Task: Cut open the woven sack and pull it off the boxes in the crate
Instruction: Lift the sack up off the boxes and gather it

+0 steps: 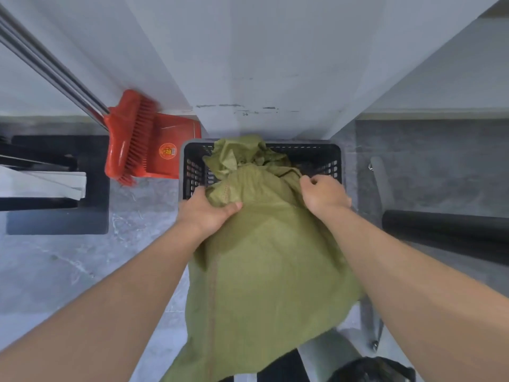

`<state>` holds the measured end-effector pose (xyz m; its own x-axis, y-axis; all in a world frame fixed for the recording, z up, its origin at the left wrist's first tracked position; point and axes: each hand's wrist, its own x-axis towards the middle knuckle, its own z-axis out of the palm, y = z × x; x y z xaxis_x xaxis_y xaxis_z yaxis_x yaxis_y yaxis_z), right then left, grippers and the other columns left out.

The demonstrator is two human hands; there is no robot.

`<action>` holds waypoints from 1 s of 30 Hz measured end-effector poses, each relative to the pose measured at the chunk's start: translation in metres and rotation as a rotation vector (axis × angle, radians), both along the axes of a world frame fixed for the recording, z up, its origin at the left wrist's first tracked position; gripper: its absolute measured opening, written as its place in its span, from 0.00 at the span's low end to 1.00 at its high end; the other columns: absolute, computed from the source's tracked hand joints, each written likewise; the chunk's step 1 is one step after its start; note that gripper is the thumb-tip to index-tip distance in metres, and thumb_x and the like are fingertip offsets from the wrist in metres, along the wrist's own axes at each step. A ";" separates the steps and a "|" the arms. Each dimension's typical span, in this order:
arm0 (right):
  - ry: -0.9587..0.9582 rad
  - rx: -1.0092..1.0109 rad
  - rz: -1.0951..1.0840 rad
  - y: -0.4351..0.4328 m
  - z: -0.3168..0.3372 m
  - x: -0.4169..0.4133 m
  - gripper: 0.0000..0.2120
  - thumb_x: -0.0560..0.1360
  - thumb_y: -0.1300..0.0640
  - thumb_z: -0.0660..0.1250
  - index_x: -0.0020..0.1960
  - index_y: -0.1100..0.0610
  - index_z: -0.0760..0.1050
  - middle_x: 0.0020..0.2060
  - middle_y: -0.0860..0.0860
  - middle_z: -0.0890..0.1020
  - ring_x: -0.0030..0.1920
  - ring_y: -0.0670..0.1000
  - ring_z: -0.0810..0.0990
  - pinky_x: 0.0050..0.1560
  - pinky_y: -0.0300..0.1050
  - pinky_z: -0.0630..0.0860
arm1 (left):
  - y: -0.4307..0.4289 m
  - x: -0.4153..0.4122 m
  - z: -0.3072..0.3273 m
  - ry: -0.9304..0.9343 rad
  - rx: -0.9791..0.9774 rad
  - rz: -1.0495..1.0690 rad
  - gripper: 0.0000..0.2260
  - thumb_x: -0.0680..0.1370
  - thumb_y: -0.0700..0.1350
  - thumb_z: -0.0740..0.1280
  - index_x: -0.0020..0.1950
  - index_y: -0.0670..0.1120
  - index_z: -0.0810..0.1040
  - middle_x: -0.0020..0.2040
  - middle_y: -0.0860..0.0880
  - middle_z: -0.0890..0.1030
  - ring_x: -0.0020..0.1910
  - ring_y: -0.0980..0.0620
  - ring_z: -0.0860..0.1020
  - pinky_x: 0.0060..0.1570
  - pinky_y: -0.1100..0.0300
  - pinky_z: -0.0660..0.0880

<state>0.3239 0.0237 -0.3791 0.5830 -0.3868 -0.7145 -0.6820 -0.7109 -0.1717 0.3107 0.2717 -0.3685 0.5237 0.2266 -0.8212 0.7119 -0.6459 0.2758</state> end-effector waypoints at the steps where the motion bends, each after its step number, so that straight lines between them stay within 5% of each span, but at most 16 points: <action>1: 0.012 -0.048 -0.023 -0.006 0.003 -0.004 0.26 0.79 0.38 0.51 0.60 0.50 0.81 0.59 0.56 0.81 0.60 0.61 0.77 0.64 0.56 0.69 | -0.005 0.001 0.001 -0.015 0.058 0.016 0.50 0.60 0.75 0.73 0.76 0.52 0.67 0.72 0.43 0.73 0.70 0.39 0.73 0.69 0.45 0.73; 6: 0.118 -0.186 -0.173 -0.032 0.017 -0.022 0.33 0.80 0.35 0.47 0.74 0.52 0.71 0.69 0.59 0.76 0.68 0.64 0.73 0.66 0.60 0.67 | -0.017 0.014 0.008 -0.119 0.258 0.130 0.35 0.75 0.69 0.65 0.71 0.46 0.66 0.69 0.35 0.68 0.67 0.30 0.72 0.67 0.39 0.71; 12: 0.116 0.112 -0.499 -0.041 0.024 -0.040 0.35 0.81 0.35 0.47 0.83 0.49 0.55 0.79 0.57 0.64 0.76 0.64 0.65 0.74 0.59 0.61 | -0.015 -0.007 0.028 0.001 0.102 0.264 0.47 0.69 0.79 0.56 0.82 0.53 0.60 0.78 0.39 0.66 0.77 0.36 0.65 0.75 0.41 0.62; 14: 0.031 0.134 -0.611 -0.041 0.023 -0.046 0.35 0.81 0.37 0.47 0.83 0.51 0.56 0.79 0.57 0.65 0.76 0.64 0.66 0.75 0.59 0.62 | -0.008 -0.018 0.037 0.048 0.059 0.267 0.56 0.61 0.83 0.55 0.83 0.55 0.57 0.80 0.42 0.65 0.78 0.37 0.64 0.76 0.39 0.61; 17: -0.042 0.092 -0.577 -0.043 0.028 -0.060 0.30 0.84 0.43 0.48 0.77 0.62 0.67 0.73 0.62 0.72 0.71 0.63 0.71 0.69 0.53 0.67 | 0.001 -0.039 0.048 0.145 0.029 0.162 0.54 0.68 0.81 0.58 0.84 0.49 0.54 0.83 0.44 0.61 0.80 0.39 0.61 0.78 0.43 0.57; 21: 0.154 0.119 -0.342 -0.038 0.031 -0.090 0.30 0.85 0.43 0.48 0.75 0.62 0.70 0.73 0.63 0.72 0.71 0.62 0.71 0.69 0.51 0.66 | 0.013 -0.054 0.059 0.208 -0.006 0.060 0.53 0.59 0.81 0.68 0.76 0.53 0.69 0.72 0.47 0.75 0.70 0.41 0.74 0.71 0.44 0.69; 25: 0.242 0.194 -0.176 -0.035 0.022 -0.123 0.36 0.76 0.39 0.63 0.80 0.48 0.62 0.74 0.57 0.71 0.70 0.60 0.73 0.68 0.50 0.71 | 0.028 -0.064 0.039 0.148 0.071 -0.014 0.38 0.54 0.61 0.75 0.63 0.56 0.73 0.58 0.47 0.81 0.58 0.44 0.80 0.61 0.50 0.78; 28: 0.216 0.109 -0.180 -0.035 0.010 -0.137 0.47 0.75 0.46 0.72 0.84 0.45 0.47 0.76 0.60 0.62 0.71 0.63 0.71 0.66 0.50 0.71 | 0.048 -0.077 0.001 0.113 0.180 -0.072 0.35 0.62 0.53 0.72 0.67 0.69 0.67 0.60 0.45 0.80 0.54 0.42 0.81 0.59 0.49 0.80; 30: 0.208 0.055 -0.230 -0.032 0.000 -0.140 0.53 0.73 0.46 0.75 0.84 0.49 0.42 0.77 0.63 0.60 0.71 0.64 0.70 0.67 0.53 0.71 | 0.041 -0.082 0.014 0.057 0.187 -0.080 0.33 0.71 0.45 0.66 0.72 0.68 0.65 0.60 0.43 0.80 0.52 0.40 0.80 0.52 0.50 0.80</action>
